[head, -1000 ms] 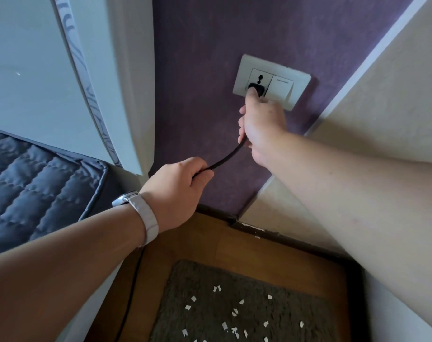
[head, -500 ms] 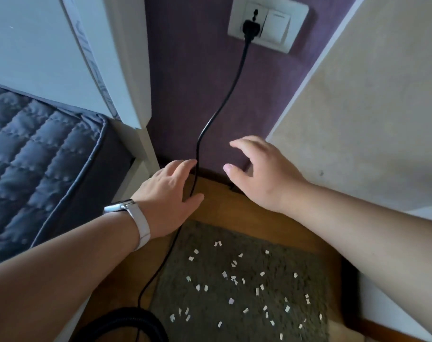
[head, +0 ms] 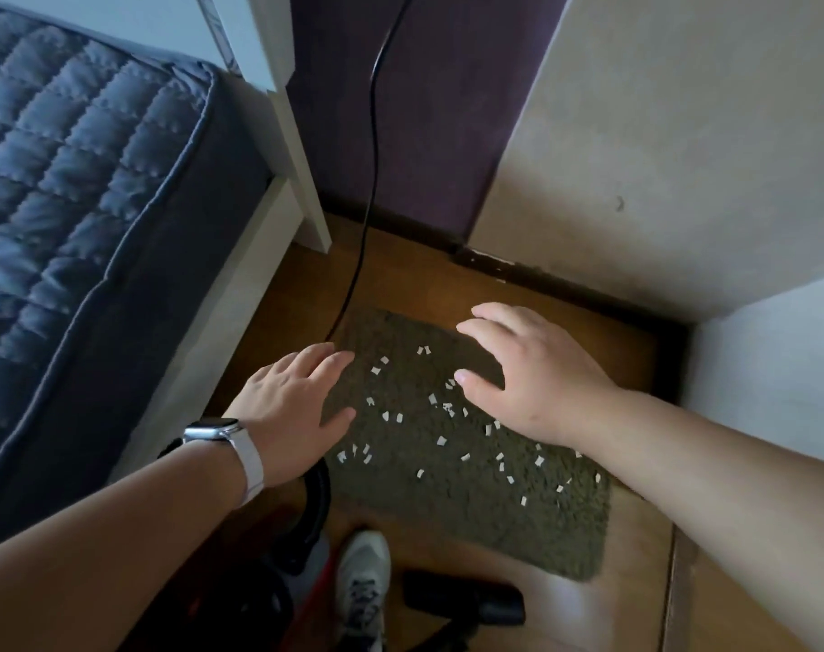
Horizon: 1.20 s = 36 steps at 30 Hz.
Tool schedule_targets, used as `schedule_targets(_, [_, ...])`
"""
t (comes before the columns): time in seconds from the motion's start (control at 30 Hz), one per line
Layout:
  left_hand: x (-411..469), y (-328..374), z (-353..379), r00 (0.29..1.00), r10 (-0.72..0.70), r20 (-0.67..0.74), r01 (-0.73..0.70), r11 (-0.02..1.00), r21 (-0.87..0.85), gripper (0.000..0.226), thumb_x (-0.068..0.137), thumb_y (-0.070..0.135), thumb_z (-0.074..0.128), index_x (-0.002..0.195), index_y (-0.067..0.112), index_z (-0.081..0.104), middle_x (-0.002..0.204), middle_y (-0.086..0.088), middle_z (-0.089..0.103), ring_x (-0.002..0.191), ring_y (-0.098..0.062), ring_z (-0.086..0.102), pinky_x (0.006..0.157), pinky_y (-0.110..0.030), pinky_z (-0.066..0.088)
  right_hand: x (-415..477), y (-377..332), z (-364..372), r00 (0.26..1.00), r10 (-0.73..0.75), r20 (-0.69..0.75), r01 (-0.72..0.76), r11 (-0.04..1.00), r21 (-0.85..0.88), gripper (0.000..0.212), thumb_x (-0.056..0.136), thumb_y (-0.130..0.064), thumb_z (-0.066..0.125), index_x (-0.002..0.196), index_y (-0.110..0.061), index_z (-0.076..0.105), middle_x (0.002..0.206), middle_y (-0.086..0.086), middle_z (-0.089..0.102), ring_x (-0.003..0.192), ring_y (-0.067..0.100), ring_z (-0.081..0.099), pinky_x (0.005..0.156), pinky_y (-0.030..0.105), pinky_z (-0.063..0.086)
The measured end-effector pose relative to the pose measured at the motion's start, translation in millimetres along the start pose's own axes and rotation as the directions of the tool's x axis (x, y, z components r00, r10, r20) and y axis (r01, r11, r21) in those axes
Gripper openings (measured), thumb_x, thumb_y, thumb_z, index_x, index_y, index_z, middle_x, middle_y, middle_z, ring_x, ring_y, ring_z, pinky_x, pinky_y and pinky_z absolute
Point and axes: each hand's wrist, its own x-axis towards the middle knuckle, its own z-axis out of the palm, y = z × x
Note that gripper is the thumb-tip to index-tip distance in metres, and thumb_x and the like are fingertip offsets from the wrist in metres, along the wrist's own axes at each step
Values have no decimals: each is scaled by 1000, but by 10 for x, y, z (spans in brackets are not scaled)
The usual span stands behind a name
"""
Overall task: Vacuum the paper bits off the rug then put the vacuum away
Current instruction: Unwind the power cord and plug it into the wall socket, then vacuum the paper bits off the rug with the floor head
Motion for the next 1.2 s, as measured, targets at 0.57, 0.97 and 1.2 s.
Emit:
schedule_targets(0.57, [-2124, 397, 1120, 981, -194, 20, 195, 980, -37, 62, 94, 51, 49, 150, 30, 31, 156, 8, 31, 144, -17, 28, 115, -35, 28, -1975, -334, 1063, 988, -110, 106, 104, 993, 56, 54, 97, -50, 47, 145, -26, 44, 155, -7, 32, 141, 15, 29, 114, 35, 28])
schedule_targets(0.97, [-2143, -686, 2712, 987, -156, 23, 158, 980, -118, 58, 95, 44, 52, 148, 28, 35, 153, 6, 35, 139, -20, 34, 112, -38, 34, -1626, -919, 3126, 958, -193, 211, 182, 981, 70, 58, 95, -53, 45, 146, -26, 43, 154, -7, 32, 142, 15, 28, 115, 35, 27])
schedule_targets(1.2, [-2100, -1520, 3574, 976, -86, -199, 76, 995, -58, 53, 93, 45, 52, 141, 24, 46, 142, 1, 49, 126, -21, 50, 99, -42, 48, -764, -1222, 4182, 908, -414, 67, 405, 907, 118, 59, 86, -54, 46, 130, -18, 59, 137, 3, 54, 124, 25, 53, 104, 44, 45])
